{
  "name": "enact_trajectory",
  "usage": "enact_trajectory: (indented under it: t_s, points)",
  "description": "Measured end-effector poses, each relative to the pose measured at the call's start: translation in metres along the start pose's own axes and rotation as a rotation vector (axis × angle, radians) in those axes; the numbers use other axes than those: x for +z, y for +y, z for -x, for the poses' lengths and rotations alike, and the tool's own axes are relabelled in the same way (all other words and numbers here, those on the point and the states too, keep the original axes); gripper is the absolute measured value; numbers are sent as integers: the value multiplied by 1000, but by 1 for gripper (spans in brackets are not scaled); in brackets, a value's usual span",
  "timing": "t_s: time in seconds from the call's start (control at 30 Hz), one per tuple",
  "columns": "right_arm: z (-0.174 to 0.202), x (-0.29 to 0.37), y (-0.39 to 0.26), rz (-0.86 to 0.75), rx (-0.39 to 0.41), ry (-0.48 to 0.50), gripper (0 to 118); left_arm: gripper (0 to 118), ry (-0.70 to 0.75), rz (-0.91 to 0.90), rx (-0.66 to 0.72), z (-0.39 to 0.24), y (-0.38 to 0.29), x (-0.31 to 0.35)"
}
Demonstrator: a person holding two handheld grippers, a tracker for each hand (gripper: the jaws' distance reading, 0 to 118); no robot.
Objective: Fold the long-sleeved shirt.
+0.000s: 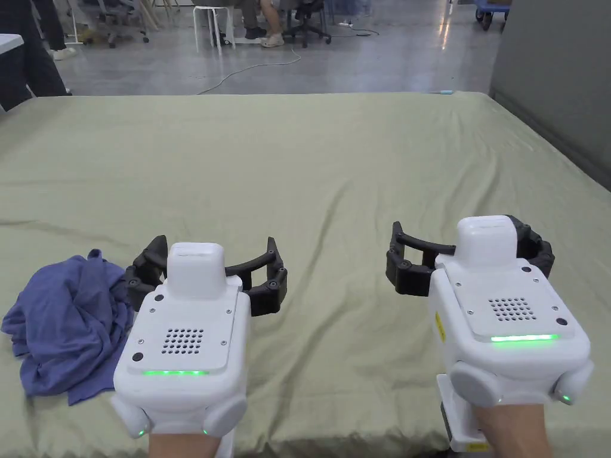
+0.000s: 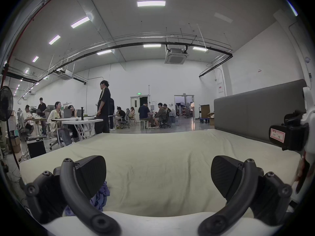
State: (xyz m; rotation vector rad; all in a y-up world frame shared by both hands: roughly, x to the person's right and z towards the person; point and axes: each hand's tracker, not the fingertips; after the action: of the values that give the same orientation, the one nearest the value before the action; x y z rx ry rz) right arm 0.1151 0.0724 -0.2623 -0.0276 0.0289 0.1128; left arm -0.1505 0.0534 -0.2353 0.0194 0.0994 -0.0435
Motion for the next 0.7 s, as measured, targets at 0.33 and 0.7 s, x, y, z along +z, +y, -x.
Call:
enact_trajectory:
  t_s: [0.33,0.7]
  points:
    - [4,1,2,-9,12,1,118,118,-23,-3,-12,-5,3,-2]
    - [-3,1,2,-6,-7,-4,118,118,-33,-10,-6,-4,3,-2]
